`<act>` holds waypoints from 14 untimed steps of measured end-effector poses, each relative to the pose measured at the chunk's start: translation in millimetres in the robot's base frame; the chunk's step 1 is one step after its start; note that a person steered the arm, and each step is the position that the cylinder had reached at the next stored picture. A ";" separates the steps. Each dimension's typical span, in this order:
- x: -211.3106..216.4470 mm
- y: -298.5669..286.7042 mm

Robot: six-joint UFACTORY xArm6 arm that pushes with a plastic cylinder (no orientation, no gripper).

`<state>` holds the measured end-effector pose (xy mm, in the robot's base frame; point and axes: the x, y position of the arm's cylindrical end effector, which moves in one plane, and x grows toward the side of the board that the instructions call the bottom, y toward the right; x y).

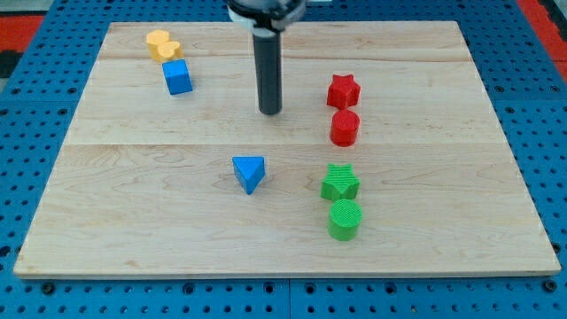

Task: Slide blue triangle towards center left

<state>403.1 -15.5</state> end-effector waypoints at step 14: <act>164.4 -169.0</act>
<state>567.5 -184.5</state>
